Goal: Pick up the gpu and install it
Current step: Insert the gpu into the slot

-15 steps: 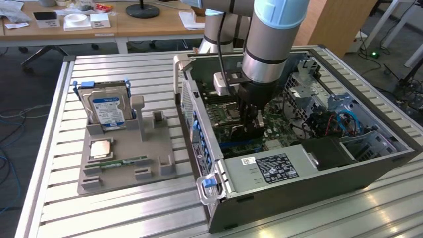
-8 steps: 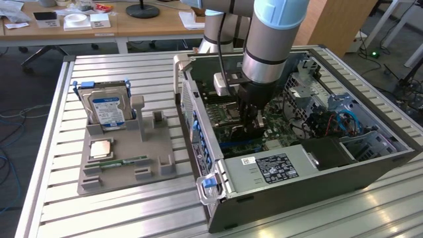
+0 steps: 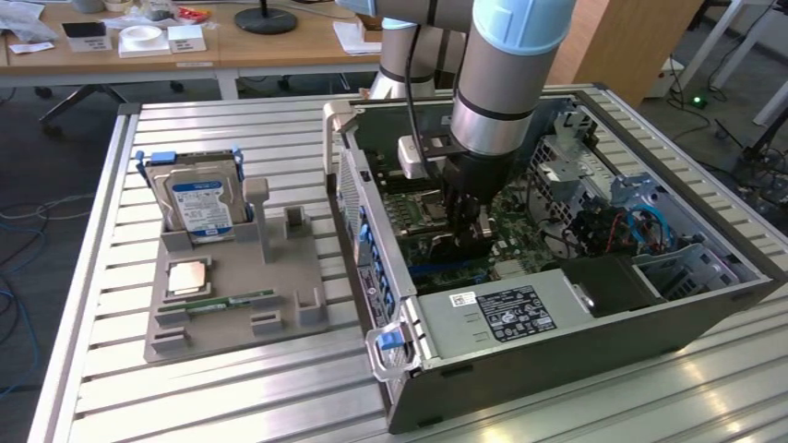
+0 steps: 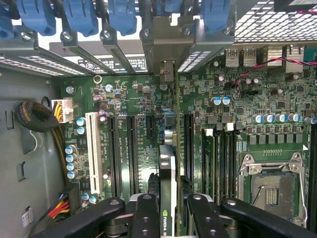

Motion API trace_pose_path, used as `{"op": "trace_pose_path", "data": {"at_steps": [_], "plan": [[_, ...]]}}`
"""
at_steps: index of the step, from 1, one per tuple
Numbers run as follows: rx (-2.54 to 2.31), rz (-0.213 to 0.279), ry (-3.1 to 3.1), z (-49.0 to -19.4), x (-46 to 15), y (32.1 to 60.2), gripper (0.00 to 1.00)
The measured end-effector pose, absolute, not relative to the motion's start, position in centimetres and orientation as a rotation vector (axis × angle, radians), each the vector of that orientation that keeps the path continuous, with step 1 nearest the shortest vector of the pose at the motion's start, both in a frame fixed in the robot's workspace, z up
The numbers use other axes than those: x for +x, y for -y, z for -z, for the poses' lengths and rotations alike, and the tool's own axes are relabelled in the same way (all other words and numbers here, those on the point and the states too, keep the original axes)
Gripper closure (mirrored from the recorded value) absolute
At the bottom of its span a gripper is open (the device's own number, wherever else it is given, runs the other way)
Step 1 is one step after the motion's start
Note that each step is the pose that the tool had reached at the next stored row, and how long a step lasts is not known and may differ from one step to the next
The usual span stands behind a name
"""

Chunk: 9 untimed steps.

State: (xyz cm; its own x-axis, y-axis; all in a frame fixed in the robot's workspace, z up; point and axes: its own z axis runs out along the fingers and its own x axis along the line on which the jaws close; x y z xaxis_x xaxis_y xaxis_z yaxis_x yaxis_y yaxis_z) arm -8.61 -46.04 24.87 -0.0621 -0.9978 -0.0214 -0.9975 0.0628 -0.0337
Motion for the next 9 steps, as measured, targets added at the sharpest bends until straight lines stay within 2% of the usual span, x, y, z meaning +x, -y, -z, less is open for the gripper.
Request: {"op": "trace_pose_path", "data": {"at_steps": [9], "plan": [[-2.123, 0.014, -2.260, -24.88, -8.65, 46.05, 0.74]]}}
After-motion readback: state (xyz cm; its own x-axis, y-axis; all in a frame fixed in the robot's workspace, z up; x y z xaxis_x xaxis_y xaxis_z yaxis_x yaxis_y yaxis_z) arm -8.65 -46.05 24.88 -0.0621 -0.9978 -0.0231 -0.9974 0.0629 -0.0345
